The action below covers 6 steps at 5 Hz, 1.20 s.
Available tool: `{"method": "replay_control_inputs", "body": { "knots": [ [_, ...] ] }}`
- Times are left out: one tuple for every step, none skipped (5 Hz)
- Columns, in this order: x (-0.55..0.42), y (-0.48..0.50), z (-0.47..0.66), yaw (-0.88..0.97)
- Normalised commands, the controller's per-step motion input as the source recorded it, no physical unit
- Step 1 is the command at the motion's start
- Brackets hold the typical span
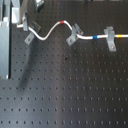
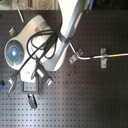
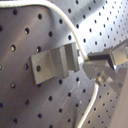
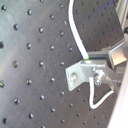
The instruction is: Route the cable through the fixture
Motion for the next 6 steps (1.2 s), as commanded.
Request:
{"method": "replay_control_inputs", "body": {
  "knots": [
    [0.129,-0.086,-0.05,0.00],
    [0.128,-0.034,-0.17,0.00],
    [-0.046,-0.226,-0.02,0.03],
    [-0.012,-0.273,-0.19,0.00],
    [-0.012,-0.182,-0.26,0.00],
    [-0.114,-0.146,-0.38,0.10]
  ]
}}
